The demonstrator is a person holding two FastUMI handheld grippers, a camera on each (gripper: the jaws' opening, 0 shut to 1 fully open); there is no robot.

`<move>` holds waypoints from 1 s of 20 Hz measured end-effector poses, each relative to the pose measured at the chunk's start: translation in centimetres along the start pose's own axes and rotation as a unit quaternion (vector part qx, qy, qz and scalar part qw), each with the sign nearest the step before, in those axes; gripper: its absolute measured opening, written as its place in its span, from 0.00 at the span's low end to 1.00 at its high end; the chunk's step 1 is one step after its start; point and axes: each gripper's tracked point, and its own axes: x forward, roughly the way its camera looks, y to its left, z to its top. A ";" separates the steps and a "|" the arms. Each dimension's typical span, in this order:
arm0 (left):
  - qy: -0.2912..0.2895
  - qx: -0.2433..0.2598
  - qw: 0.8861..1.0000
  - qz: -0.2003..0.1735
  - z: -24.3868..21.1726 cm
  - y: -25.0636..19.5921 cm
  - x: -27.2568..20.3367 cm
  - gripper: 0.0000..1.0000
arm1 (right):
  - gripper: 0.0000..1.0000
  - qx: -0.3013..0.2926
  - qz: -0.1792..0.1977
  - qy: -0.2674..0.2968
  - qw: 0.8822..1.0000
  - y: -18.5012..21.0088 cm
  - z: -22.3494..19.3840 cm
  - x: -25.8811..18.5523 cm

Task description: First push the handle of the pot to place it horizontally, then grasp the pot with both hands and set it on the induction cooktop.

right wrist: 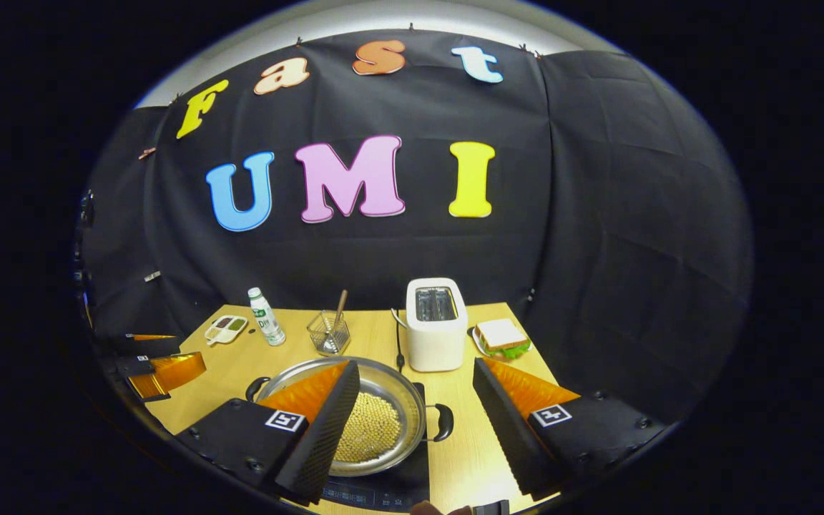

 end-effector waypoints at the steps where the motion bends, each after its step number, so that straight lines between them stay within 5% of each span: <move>1: -0.011 0.003 1.000 0.001 0.6 0.0 -0.8 0.97 | 0.99 0.003 0.004 -0.012 1.000 0.6 0.9 -0.8; 9: -0.087 -0.013 0.996 0.011 4.8 1.7 -6.8 0.96 | 0.98 -0.012 0.013 -0.130 0.991 3.9 7.4 -6.3; 20: -0.180 -0.048 0.981 0.053 9.9 5.8 -13.9 0.96 | 0.98 -0.002 0.002 -0.212 0.977 6.1 11.3 -12.3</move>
